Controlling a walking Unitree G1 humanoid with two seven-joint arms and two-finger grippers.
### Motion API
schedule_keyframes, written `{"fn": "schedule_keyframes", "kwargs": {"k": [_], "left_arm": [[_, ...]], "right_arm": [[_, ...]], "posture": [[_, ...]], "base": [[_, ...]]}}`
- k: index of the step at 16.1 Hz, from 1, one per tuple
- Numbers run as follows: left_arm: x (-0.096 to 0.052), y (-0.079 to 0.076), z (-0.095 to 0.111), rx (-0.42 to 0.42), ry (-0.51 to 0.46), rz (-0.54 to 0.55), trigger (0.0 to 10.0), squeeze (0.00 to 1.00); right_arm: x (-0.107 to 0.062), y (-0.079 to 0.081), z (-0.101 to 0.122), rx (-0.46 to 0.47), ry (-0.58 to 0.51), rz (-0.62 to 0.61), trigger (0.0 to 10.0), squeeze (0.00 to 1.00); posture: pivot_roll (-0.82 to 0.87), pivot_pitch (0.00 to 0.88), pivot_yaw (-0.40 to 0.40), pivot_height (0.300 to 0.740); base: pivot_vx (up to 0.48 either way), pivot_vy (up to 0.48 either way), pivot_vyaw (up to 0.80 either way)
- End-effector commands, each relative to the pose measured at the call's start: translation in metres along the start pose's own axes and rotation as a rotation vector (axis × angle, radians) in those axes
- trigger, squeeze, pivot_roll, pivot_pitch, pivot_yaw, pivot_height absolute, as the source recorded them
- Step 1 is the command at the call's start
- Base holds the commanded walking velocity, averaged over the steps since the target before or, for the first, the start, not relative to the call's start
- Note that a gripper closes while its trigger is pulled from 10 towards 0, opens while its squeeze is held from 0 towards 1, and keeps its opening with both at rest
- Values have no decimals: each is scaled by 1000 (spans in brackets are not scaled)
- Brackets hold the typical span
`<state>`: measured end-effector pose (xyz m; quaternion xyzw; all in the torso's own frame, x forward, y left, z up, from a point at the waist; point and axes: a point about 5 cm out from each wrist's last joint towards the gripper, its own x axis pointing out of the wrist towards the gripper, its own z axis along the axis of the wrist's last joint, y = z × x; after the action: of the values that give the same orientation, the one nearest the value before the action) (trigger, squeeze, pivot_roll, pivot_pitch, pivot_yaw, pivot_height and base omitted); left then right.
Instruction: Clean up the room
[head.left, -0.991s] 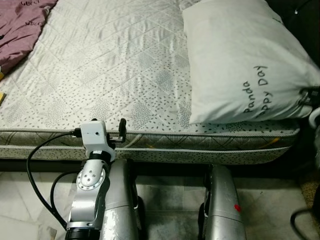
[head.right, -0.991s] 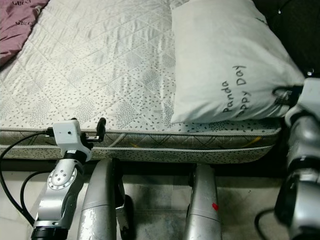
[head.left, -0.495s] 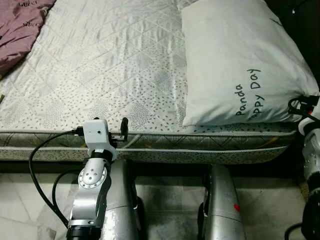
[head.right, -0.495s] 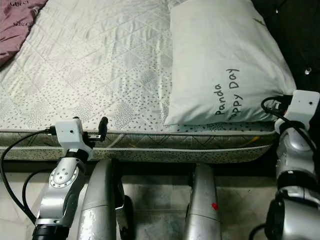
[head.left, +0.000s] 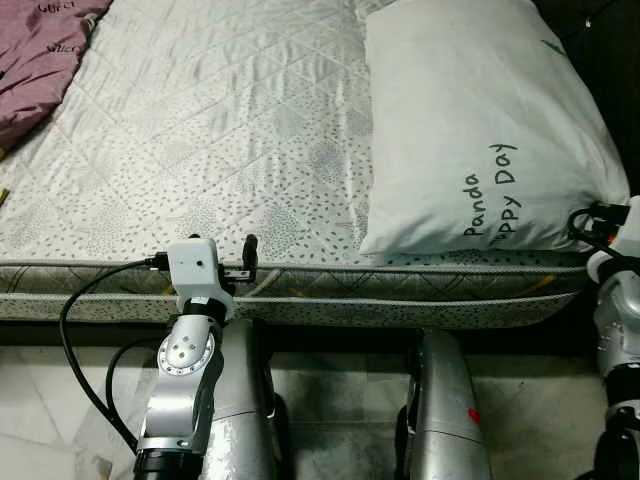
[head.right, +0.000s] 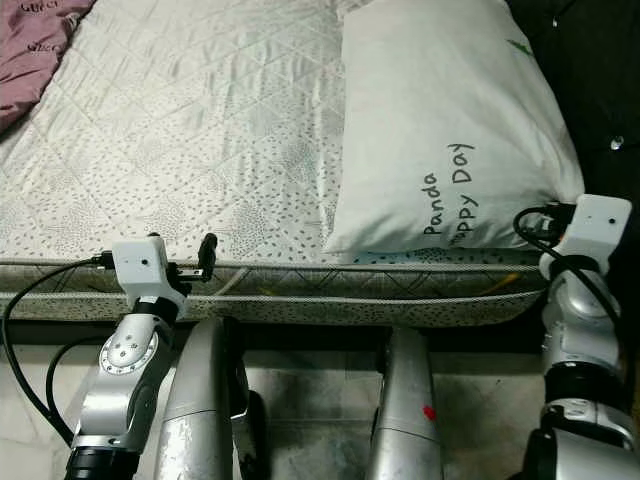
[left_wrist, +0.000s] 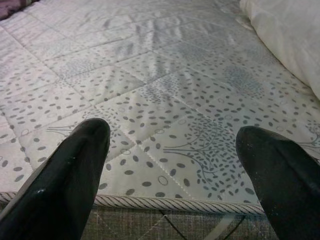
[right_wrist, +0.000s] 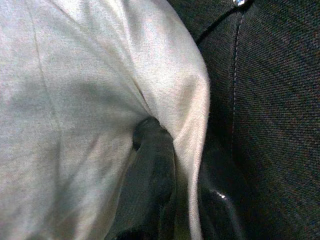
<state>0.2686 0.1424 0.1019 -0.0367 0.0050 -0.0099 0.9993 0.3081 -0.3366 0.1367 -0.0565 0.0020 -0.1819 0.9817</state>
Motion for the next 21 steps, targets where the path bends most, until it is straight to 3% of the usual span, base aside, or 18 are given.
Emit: {"fn": "schedule_keyframes", "kwargs": {"k": [1,7,9,12,18,21], "left_arm": [[-2,3,-5,8,22,3,10000,0],[-6,5,-9,3,24,35,10000,0],[-7,7,-8,7,20,47,10000,0],[-13,10,-10,9,30,44,10000,0],[-14,9,-7,8,21,34,10000,0],[-16,10,0,3,3,39,10000,0]], "right_arm": [[-4,5,-9,33,35,1,10000,1000],[-18,48,-8,19,-18,88,10000,1000],[-43,69,-23,7,3,131,10000,1000],[-60,86,-22,34,-13,166,10000,1000],[-67,109,-5,112,-53,231,10000,1000],[-69,111,7,151,-69,241,10000,1000]], "posture": [[-39,124,67,515],[-25,83,46,515],[-21,81,46,515],[-27,66,59,515],[-31,41,69,515],[-35,38,69,515]], "base": [[0,0,0],[0,0,0],[0,0,0],[0,0,0],[0,0,0],[0,0,0]]}}
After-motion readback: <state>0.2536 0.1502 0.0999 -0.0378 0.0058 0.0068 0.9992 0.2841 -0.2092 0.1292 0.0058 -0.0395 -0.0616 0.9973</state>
